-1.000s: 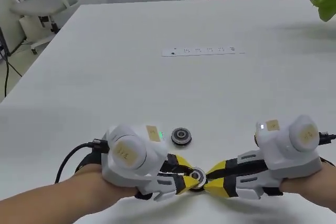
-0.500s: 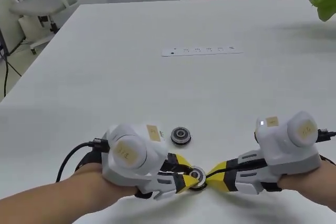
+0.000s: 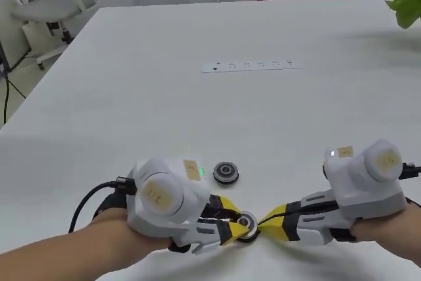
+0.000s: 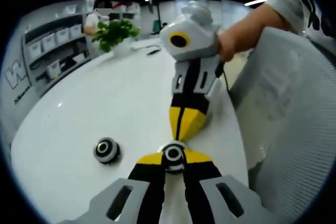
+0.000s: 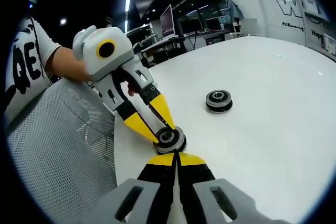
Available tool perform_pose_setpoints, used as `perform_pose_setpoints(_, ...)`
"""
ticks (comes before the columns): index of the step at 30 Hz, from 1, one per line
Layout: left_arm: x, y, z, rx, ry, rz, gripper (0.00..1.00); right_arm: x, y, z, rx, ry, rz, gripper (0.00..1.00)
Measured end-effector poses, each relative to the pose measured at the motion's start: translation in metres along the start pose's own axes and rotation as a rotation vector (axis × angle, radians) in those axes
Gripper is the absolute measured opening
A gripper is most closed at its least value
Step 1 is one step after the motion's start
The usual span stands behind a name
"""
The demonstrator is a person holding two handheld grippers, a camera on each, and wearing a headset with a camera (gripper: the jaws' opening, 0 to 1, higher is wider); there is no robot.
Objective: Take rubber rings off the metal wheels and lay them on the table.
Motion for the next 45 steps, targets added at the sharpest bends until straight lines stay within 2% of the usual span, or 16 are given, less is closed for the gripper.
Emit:
perform_pose_setpoints(17, 0.0, 0.0, 0.0, -0.002, -0.005, -0.014, 0.13, 0.003, -0.004, -0.003, 0.049, -0.022, 0.11, 0.0)
perform_pose_setpoints(20, 0.0, 0.0, 0.0, -0.003, -0.006, -0.014, 0.13, 0.005, -0.009, -0.005, 0.081, -0.032, 0.144, 0.0)
perform_pose_setpoints(45, 0.0, -0.001, 0.001, -0.018, -0.02, -0.015, 0.12, -0.003, -0.014, -0.006, 0.094, -0.057, 0.156, 0.0)
Point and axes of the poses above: the centre of the closed fingertips' face, and the gripper's own axes: z roughly forward along the fingers, x roughly to its right, y roughly out of its underside, the point moved 1 cm from there along -z, roughly backward along the fingers, and after that the axes turned 11 degrees about -x, right-handed, at the moved point
